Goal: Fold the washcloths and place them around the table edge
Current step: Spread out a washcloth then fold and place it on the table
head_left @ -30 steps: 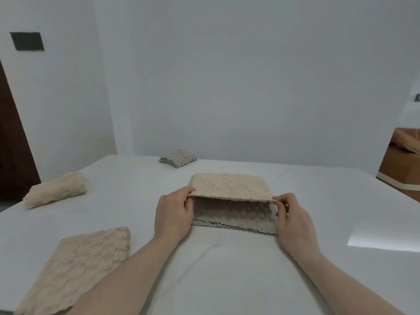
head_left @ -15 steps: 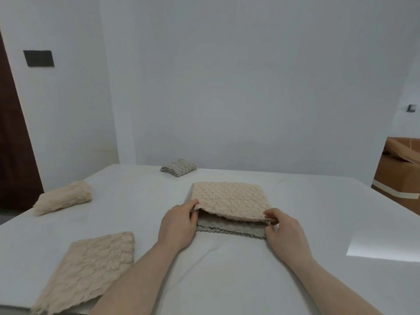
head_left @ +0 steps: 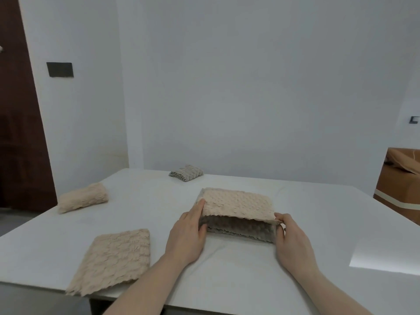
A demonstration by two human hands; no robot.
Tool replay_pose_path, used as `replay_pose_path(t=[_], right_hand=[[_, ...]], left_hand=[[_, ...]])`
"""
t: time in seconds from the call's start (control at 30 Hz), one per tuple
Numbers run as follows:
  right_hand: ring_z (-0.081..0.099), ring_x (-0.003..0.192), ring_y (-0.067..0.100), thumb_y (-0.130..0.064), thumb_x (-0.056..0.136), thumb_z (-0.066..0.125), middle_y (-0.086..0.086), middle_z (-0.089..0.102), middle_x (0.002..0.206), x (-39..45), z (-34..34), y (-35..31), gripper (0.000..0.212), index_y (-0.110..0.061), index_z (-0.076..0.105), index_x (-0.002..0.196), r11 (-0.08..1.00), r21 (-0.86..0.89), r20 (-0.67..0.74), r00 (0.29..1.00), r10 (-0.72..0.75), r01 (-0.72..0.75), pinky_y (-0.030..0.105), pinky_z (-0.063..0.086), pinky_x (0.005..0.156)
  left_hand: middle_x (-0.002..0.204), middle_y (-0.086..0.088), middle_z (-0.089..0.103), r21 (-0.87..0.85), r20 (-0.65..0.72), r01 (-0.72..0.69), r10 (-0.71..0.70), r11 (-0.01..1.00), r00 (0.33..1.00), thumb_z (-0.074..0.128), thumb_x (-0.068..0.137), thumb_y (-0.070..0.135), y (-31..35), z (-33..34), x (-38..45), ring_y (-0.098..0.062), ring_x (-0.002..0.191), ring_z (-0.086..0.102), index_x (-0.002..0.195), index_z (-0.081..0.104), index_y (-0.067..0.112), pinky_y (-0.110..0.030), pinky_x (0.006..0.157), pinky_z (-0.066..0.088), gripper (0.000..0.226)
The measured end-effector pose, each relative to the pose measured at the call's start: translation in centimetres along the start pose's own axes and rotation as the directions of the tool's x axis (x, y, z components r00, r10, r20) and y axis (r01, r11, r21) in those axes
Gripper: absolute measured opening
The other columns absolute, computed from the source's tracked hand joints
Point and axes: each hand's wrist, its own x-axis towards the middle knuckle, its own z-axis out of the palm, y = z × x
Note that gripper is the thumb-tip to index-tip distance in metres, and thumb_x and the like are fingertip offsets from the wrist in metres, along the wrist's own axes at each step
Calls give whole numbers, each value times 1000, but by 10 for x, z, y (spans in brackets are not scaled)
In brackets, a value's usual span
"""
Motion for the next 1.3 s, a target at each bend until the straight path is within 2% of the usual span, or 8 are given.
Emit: replay_pose_path(t=[0.13,0.33,0.5,0.7,0.87,1.0,1.1,1.3], right_hand=[[64,101,21,-16,101,43,-16,64,123,-14,-7,-5,20,-26,54,114,1000,-5,11,1000,-18,18,34,46,78],[59,89,21,-14,98,45,-8,63,95,-38,-19,-11,18,-32,48,96,998,-63,56,998,-9,13,36,46,72],[54,83,14,-10,92,52,-12,59,88,-60,-33,-20,19,-29,52,88,997,-68,59,998,-36,40,31,43,72],[58,81,11,-16,92,55,-14,63,85,-90,-52,-34,20,-35,56,90,996,-65,83,995,-63,69,29,45,73],[61,78,8,-16,92,58,-18,66,83,-104,-78,-47,20,-36,58,95,994,6,30,994,-107,107,28,45,69],[64,76,11,-11,91,59,-15,68,83,-77,-113,-70,20,-31,61,95,989,49,-87,987,-138,143,32,49,70],[63,72,14,-13,91,61,-10,68,79,-50,-140,-96,13,-26,63,92,982,94,-202,969,-140,161,33,49,68],[56,67,0,-28,94,60,-12,61,73,-12,-157,-128,3,-28,61,91,954,273,-313,949,-33,123,19,40,62]], left_hand=[[169,11,11,-3,120,-17,18,1000,993,43,101,43,0,-4,-19,-17,147,29,159,-14,38,-37,117,33,81],[164,8,28,8,104,8,-9,1000,995,43,103,41,8,-16,-43,-15,146,29,162,8,30,-33,117,32,69],[159,9,37,-8,80,29,-28,1000,996,46,102,33,15,-26,-63,-14,142,33,160,22,26,-32,116,34,62],[127,3,61,-18,43,93,-92,995,995,49,99,27,23,-40,-83,-13,119,54,138,54,33,-26,98,44,39],[94,19,70,47,-22,23,-22,999,1000,53,98,41,27,-68,-90,-7,92,64,99,67,40,-30,72,50,14],[69,13,66,-7,-155,-2,1,1000,988,56,97,46,44,-114,-73,-14,70,61,79,63,29,-30,59,44,26],[63,9,66,-93,-232,-43,20,995,972,57,96,45,60,-151,-47,-14,66,63,76,63,25,-36,64,52,29],[60,-3,61,-266,-307,-70,-15,961,951,47,102,45,93,-191,-9,-23,60,59,72,56,18,-42,61,49,41]])
